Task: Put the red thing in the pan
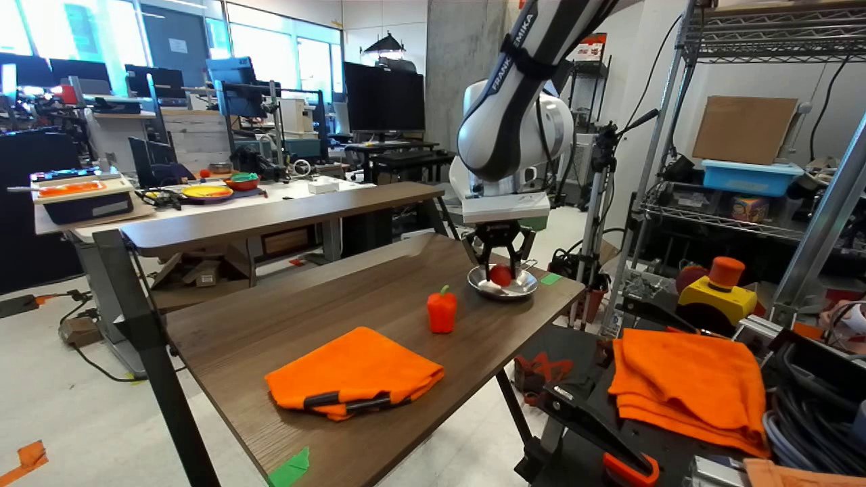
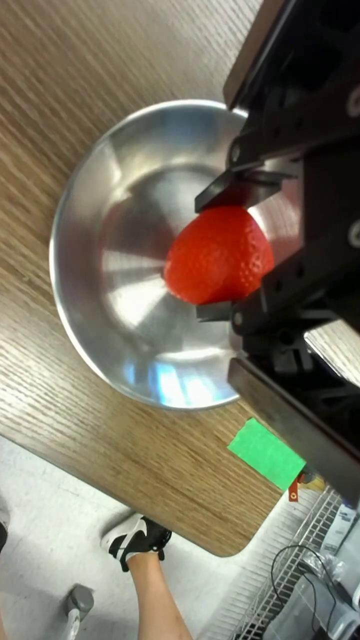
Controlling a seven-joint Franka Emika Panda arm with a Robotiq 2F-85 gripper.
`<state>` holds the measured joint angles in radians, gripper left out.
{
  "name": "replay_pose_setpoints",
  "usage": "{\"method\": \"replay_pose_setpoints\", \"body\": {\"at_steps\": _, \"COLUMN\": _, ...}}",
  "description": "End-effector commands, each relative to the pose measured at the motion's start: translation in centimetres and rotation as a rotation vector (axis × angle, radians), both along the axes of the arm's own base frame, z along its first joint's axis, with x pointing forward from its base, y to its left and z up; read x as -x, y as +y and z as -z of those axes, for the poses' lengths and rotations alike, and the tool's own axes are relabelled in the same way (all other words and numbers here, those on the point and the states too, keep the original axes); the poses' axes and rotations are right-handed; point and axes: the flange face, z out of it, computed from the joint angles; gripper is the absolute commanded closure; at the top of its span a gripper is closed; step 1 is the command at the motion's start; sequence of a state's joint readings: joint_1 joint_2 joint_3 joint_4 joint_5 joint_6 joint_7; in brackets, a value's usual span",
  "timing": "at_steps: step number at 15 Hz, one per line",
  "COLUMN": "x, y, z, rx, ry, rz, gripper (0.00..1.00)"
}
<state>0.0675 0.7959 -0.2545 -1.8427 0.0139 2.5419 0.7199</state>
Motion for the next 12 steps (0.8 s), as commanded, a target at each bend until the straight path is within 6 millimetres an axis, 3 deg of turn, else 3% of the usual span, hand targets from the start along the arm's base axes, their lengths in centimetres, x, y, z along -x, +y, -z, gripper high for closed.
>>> {"method": "replay_pose_setpoints", "body": {"at_steps": 1, "x": -0.8, "y": -0.2, "z": 1.7, "rx": 0.004, "ry": 0.007, "rz": 0.01, "gripper": 0.7}}
{"method": "replay_pose_setpoints", "body": {"at_steps": 2, "x": -0.7, "y": -0.3, "z": 1.9, "rx": 0.004, "ry": 0.013, "rz": 0.009, "gripper": 0.28}}
{"method": "replay_pose_setpoints", "body": {"at_steps": 3, "x": -0.5, "y": -0.3, "z": 1.9, "rx": 0.0, "ry": 0.026, "rz": 0.006, "gripper": 0.27}}
{"method": "replay_pose_setpoints", "body": {"at_steps": 5, "x": 0.5, "y": 0.0, "z": 0.8, "rx": -0.022, "ry": 0.051, "rz": -0.026, "gripper": 0.14}}
{"method": "replay_pose_setpoints", "body": {"at_steps": 7, "x": 1.9, "y": 0.4, "z": -2.3, "rx": -0.06, "ry": 0.036, "rz": -0.093, "gripper": 0.02}}
{"method": "replay_pose_setpoints", "body": {"at_steps": 12, "x": 4.2, "y": 0.5, "z": -11.2, "rx": -0.179, "ry": -0.079, "rz": -0.212, "gripper": 0.0}}
